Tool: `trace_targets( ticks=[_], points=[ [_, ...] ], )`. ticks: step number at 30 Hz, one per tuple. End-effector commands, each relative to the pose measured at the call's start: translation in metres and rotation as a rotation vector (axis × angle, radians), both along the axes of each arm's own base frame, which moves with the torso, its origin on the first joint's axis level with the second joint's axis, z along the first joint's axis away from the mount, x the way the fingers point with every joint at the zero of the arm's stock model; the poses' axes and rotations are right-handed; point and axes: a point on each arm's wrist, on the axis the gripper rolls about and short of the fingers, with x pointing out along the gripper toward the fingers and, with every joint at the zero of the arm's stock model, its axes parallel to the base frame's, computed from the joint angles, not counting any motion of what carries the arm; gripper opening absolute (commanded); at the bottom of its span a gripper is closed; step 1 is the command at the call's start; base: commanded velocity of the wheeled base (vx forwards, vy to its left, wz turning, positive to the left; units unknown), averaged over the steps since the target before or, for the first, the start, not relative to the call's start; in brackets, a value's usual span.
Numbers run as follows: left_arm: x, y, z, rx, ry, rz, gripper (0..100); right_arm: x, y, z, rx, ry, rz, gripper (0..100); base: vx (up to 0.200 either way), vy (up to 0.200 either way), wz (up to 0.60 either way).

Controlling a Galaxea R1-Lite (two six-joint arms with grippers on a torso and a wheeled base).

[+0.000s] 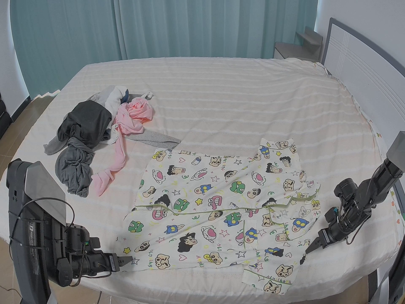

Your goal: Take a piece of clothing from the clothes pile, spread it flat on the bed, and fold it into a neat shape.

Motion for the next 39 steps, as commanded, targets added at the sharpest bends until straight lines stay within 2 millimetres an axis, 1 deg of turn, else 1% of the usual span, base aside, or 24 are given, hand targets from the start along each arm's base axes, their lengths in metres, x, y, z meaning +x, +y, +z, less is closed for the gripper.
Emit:
trace_targets(
  ticks=[1, 5, 7, 8, 9, 10, 13, 16, 17, 18, 20, 23, 28, 29, 30, 38, 39],
  points=[
    [0.002, 0.001, 0.007, -0.015, -0.041, 0.011, 100, 0.002, -0.009, 0.02, 0.039, -0.082, -0.03, 100, 0.0, 0.0, 0.0],
    [0.001, 0.005, 0.021, -0.096, -0.076, -0.005, 100, 0.0, -0.013, 0.045, 0.116, -0.174, -0.033, 100, 0.0, 0.0, 0.0],
    [0.002, 0.008, 0.03, -0.177, -0.099, -0.014, 100, 0.001, -0.012, 0.057, 0.146, -0.228, -0.023, 100, 0.0, 0.0, 0.0],
    [0.002, 0.008, 0.03, -0.177, -0.099, -0.014, 100, 0.001, -0.012, 0.057, 0.146, -0.228, -0.023, 100, 0.0, 0.0, 0.0],
    [0.002, 0.012, 0.038, -0.242, -0.116, -0.008, 100, 0.003, -0.011, 0.065, 0.152, -0.27, -0.025, 100, 0.0, 0.0, 0.0],
    [0.002, 0.014, 0.041, -0.27, -0.122, -0.005, 100, 0.005, -0.009, 0.068, 0.16, -0.29, -0.031, 100, 0.0, 0.0, 0.0],
    [0.002, 0.019, 0.043, -0.308, -0.125, -0.004, 100, 0.017, 0.001, 0.07, 0.186, -0.349, -0.056, 100, 0.0, 0.0, 0.0],
    [0.002, 0.024, 0.044, -0.326, -0.131, -0.001, 100, 0.031, 0.014, 0.063, 0.22, -0.367, -0.103, 100, 0.0, 0.0, 0.0],
    [0.001, 0.027, 0.046, -0.338, -0.139, -0.001, 100, 0.031, 0.014, 0.063, 0.22, -0.367, -0.103, 100, 0.0, 0.0, 0.0],
    [0.001, 0.029, 0.047, -0.349, -0.147, -0.007, 100, 0.042, 0.022, 0.052, 0.232, -0.374, -0.131, 100, 0.0, 0.0, 0.0],
    [0.001, 0.033, 0.049, -0.368, -0.155, -0.012, 100, 0.049, 0.023, 0.044, 0.21, -0.381, -0.15, 100, 0.0, 0.0, 0.0],
    [0.001, 0.038, 0.05, -0.382, -0.164, -0.008, 100, 0.067, 0.025, 0.032, 0.171, -0.387, -0.183, 100, 0.0, 0.0, 0.0],
    [0.001, 0.038, 0.05, -0.382, -0.165, -0.009, 100, 0.082, 0.028, 0.027, 0.18, -0.391, -0.224, 100, 0.0, 0.0, 0.0],
    [0.001, 0.038, 0.05, -0.382, -0.165, -0.009, 100, 0.082, 0.028, 0.027, 0.18, -0.391, -0.224, 100, 0.0, 0.0, 0.0],
    [0.001, 0.038, 0.05, -0.382, -0.165, -0.009, 100, 0.088, 0.029, 0.029, 0.183, -0.401, -0.245, 100, 0.0, 0.0, 0.0],
    [0.002, 0.038, 0.049, -0.381, -0.166, -0.008, 100, 0.101, 0.029, 0.026, 0.186, -0.414, -0.265, 100, 0.0, 0.0, 0.0],
    [0.002, 0.038, 0.049, -0.381, -0.165, -0.008, 100, 0.105, 0.028, 0.024, 0.167, -0.422, -0.279, 100, 0.0, 0.0, 0.0]
  ],
)
